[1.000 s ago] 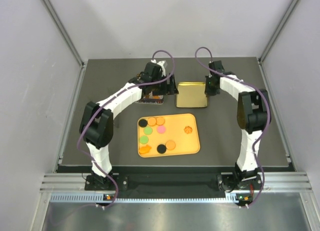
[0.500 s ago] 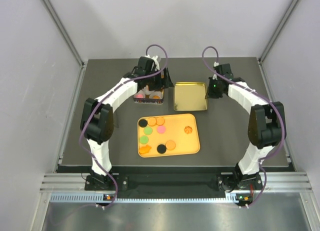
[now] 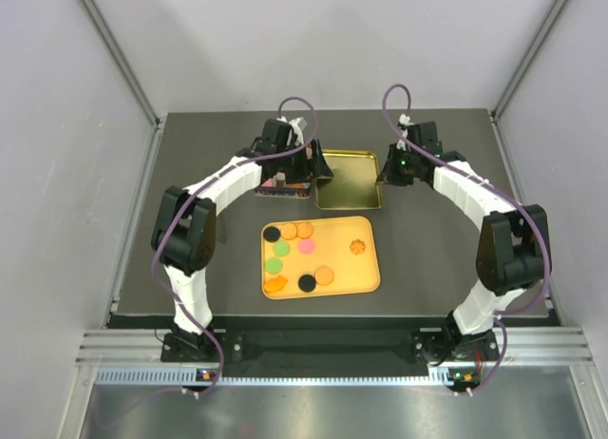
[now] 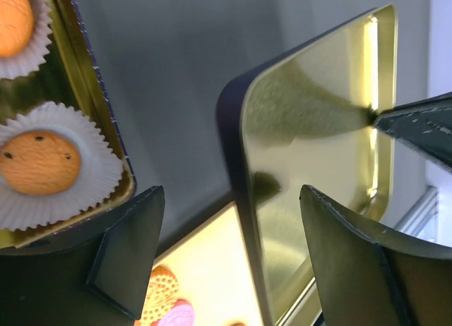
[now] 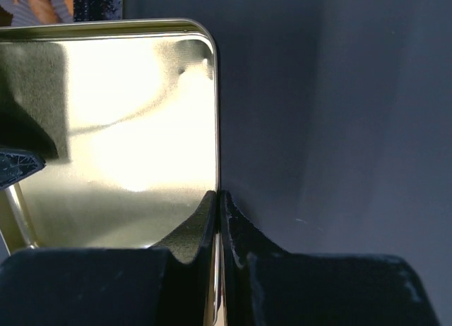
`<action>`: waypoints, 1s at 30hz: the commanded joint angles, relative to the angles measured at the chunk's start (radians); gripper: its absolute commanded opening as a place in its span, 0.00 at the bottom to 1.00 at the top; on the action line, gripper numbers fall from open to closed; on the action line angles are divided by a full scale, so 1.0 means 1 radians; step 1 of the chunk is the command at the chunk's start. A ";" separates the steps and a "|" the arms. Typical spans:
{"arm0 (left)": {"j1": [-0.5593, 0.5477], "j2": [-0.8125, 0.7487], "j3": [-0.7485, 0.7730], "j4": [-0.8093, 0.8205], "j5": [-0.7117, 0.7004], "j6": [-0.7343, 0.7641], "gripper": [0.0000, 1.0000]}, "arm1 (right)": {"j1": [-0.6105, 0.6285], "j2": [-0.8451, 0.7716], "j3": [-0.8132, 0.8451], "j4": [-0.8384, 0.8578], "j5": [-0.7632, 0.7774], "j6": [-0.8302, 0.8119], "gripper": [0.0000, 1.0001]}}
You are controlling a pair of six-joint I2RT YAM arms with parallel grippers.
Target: Pack the cookies
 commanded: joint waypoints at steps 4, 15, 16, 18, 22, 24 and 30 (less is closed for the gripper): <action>0.005 -0.120 -0.056 0.141 0.082 -0.077 0.73 | 0.046 -0.074 -0.024 0.088 -0.022 0.030 0.00; 0.021 -0.190 -0.063 0.084 0.099 -0.061 0.00 | 0.118 -0.104 -0.039 0.096 0.049 0.010 0.09; 0.024 -0.193 -0.059 0.066 0.098 -0.054 0.00 | 0.123 -0.108 -0.041 0.096 0.061 0.009 0.19; 0.033 -0.201 -0.038 0.030 0.078 -0.042 0.00 | 0.141 -0.136 -0.050 0.094 0.090 -0.009 0.37; 0.070 -0.200 0.013 -0.097 0.030 -0.017 0.00 | 0.208 -0.254 -0.099 0.125 0.304 -0.094 0.79; 0.093 -0.201 0.036 -0.166 0.014 -0.009 0.00 | 0.282 -0.332 -0.125 0.142 0.384 -0.161 0.86; 0.126 -0.200 0.076 -0.230 0.029 0.012 0.00 | 0.613 -0.487 -0.276 0.301 0.550 -0.476 0.98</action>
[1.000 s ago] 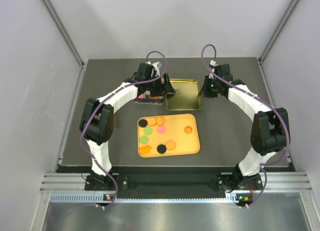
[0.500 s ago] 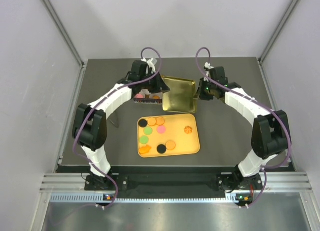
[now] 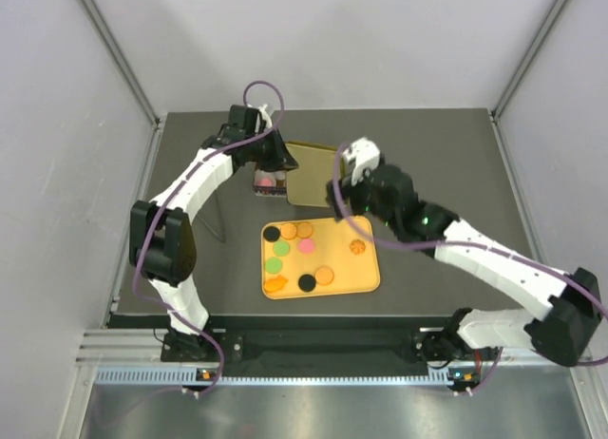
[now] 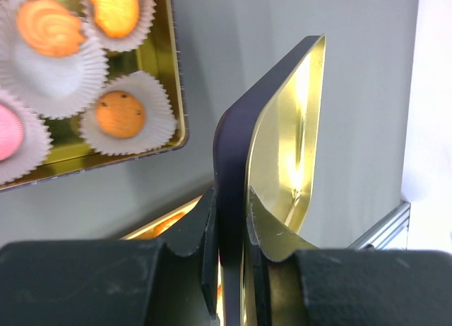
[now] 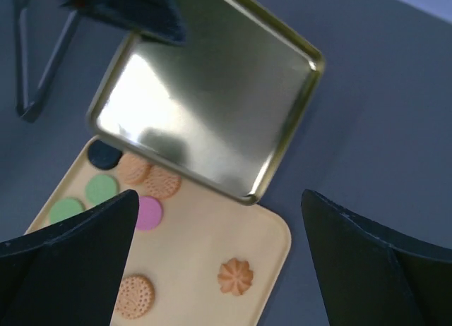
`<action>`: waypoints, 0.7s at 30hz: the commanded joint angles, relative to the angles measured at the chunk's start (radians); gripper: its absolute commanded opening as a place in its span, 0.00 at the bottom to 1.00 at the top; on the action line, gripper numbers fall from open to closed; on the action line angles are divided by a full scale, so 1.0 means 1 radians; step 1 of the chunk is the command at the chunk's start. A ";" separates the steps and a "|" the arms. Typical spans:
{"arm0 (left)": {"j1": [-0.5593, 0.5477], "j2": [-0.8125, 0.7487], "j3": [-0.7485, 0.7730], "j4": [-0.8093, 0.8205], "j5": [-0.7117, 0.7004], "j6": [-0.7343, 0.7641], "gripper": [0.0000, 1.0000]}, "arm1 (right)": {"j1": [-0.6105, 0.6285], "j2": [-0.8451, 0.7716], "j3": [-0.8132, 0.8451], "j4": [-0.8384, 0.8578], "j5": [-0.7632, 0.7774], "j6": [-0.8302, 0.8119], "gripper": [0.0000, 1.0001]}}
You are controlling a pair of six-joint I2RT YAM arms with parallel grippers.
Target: Pack the cookies
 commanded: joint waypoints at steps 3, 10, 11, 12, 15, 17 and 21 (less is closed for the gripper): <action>0.024 -0.050 0.068 -0.046 0.048 0.018 0.00 | 0.326 -0.073 -0.149 0.222 0.239 -0.368 0.99; 0.036 -0.073 0.068 -0.043 0.076 0.004 0.00 | 0.443 0.116 -0.128 0.360 0.462 -0.569 0.98; 0.040 -0.076 0.065 -0.040 0.085 -0.002 0.00 | 0.441 0.156 -0.126 0.399 0.473 -0.588 0.99; 0.040 -0.077 0.061 -0.034 0.091 -0.005 0.00 | 0.441 0.177 -0.119 0.416 0.509 -0.606 0.98; 0.040 -0.088 0.041 -0.017 0.105 -0.013 0.00 | 0.429 0.239 -0.100 0.481 0.548 -0.698 0.98; 0.041 -0.097 0.027 -0.016 0.111 -0.016 0.00 | 0.418 0.282 -0.091 0.515 0.560 -0.729 0.98; 0.044 -0.116 0.009 -0.014 0.123 -0.012 0.00 | 0.403 0.334 -0.096 0.641 0.597 -0.835 0.98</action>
